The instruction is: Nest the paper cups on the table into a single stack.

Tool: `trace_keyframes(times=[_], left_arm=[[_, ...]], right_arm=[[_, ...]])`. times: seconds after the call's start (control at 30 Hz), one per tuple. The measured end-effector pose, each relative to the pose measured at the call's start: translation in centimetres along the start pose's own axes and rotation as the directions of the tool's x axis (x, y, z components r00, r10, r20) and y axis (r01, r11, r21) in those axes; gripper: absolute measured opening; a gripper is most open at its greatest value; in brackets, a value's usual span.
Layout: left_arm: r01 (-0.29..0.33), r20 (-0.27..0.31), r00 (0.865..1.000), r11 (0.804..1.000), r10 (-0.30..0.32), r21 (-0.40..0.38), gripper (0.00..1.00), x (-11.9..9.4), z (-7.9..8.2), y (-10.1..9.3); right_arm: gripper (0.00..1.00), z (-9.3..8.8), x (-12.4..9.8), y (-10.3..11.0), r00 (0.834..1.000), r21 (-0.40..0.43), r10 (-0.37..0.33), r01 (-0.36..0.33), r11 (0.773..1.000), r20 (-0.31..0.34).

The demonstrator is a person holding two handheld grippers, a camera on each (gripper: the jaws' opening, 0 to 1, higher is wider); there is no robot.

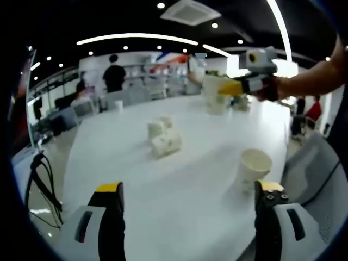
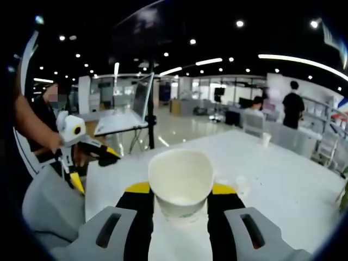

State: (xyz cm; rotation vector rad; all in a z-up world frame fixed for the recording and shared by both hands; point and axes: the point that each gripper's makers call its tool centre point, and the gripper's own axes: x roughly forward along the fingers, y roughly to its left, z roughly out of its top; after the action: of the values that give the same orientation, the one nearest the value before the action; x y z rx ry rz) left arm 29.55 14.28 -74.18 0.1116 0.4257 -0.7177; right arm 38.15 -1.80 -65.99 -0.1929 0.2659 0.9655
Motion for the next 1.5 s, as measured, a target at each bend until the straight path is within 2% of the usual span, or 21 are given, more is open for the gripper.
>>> trace_keyframes(times=[0.13,0.23,0.33,0.53,0.63,0.9,1.1,1.27,1.5], left_arm=[[-0.008,0.021,1.000,1.000,0.008,0.009,0.98,-0.4,0.3,0.2],[0.010,0.031,0.999,0.999,-0.011,0.036,0.98,-0.6,0.5,0.1],[0.022,0.049,0.998,0.999,-0.024,0.041,0.98,-0.9,0.8,0.0],[0.033,0.045,0.998,0.999,-0.034,0.037,0.98,-0.9,0.6,0.4],[0.035,0.046,0.998,0.999,-0.037,0.035,0.98,-1.0,0.6,0.6],[0.032,0.060,0.998,0.999,-0.033,0.028,0.98,-1.1,1.1,0.7],[0.020,0.055,0.998,1.000,-0.021,0.020,0.98,-0.8,0.6,1.0],[0.020,0.052,0.998,1.000,-0.021,0.018,0.98,-0.3,0.2,1.4],[0.012,0.056,0.998,1.000,-0.013,0.024,0.98,0.5,0.8,2.0]], right_arm=[[0.36,0.3,-0.4,0.9,1.000,0.003,0.000,0.000,1.000,0.014],[0.35,0.8,-0.7,1.1,0.999,0.054,-0.005,0.003,0.999,0.036],[0.35,1.1,-0.9,1.4,0.999,0.053,-0.002,0.000,0.999,0.045],[0.36,1.6,-1.2,1.6,0.998,0.071,-0.008,0.003,0.997,0.058],[0.36,1.4,-1.5,1.8,0.999,0.045,-0.010,0.008,0.999,0.047],[0.36,3.0,-2.1,2.3,0.996,0.063,-0.015,0.009,0.998,0.087],[0.36,3.9,-2.6,2.8,0.994,0.079,-0.011,0.003,0.997,0.107],[0.36,3.2,-3.1,4.0,0.995,0.084,-0.002,-0.006,0.996,0.101],[0.36,2.1,-3.6,5.7,0.996,0.087,0.012,-0.020,0.996,0.083]])
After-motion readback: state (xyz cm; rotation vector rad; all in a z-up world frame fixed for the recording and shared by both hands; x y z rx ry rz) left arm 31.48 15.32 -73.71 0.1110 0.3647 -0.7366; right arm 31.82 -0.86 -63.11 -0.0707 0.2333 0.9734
